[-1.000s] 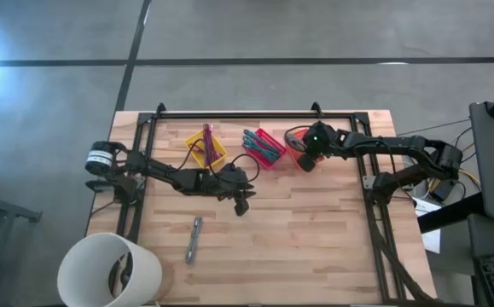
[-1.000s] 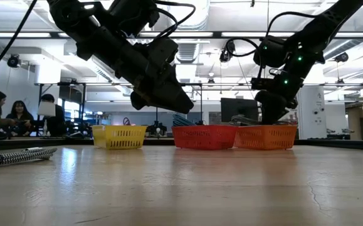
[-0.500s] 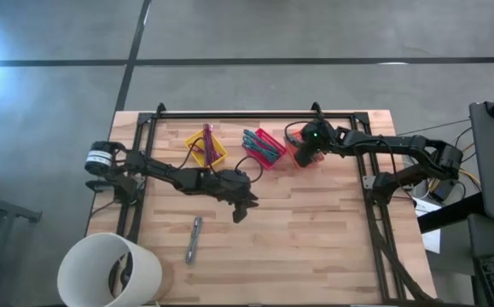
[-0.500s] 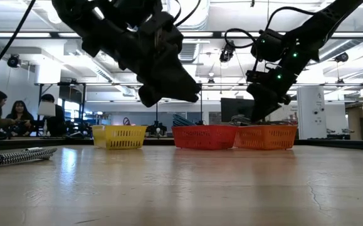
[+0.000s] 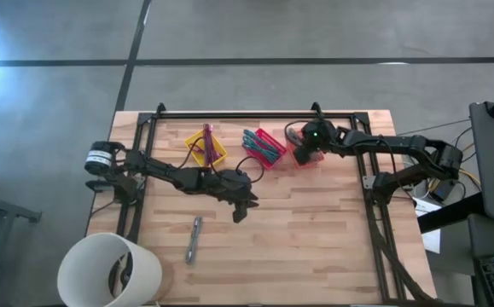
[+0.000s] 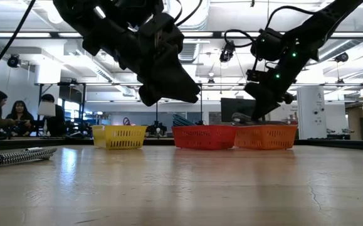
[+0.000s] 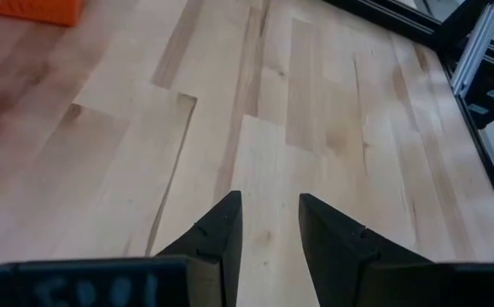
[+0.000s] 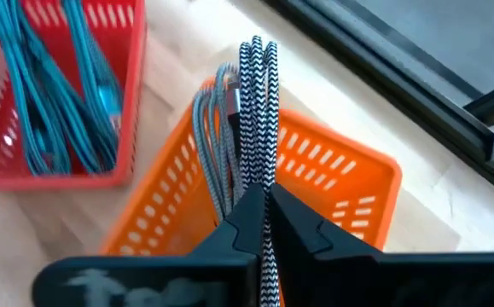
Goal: Pick & Place USB Port
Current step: Put the bottom black white USB cable into the orange bin, then put the black white USB cable into the orange bin
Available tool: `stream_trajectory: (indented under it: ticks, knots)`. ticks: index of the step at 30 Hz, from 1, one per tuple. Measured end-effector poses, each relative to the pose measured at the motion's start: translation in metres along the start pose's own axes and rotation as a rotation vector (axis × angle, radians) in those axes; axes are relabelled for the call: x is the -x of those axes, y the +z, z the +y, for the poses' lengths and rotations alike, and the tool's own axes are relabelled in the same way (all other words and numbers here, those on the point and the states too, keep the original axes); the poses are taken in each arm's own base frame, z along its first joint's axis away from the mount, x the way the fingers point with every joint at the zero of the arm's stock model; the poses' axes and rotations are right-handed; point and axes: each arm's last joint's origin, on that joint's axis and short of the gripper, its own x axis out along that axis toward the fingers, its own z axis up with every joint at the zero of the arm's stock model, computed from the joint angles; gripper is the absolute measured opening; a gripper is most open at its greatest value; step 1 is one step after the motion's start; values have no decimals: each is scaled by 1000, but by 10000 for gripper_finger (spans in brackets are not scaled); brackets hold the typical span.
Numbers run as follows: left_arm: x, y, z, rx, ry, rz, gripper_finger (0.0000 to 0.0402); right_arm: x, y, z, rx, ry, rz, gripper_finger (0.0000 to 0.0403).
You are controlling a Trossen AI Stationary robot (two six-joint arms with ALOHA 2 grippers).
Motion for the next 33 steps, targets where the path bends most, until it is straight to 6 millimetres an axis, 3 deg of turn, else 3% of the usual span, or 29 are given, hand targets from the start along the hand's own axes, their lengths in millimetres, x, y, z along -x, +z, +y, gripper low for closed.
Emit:
stream_trajectory:
  ticks: [7, 17, 27, 33]
  knots:
    - [0, -2, 1, 0, 9, 15, 110, 1, 2, 0, -111, 4, -17, 11]
    - [0, -3, 2, 0, 23, 30, 110, -8, -12, -1, -92, -26, 31, 14]
    - [0, -3, 2, 1, 23, 29, 110, -7, -11, -1, -31, -36, 28, 59]
    - [7, 0, 0, 48, 27, 34, 110, 7, 8, 0, -45, -4, -49, 86]
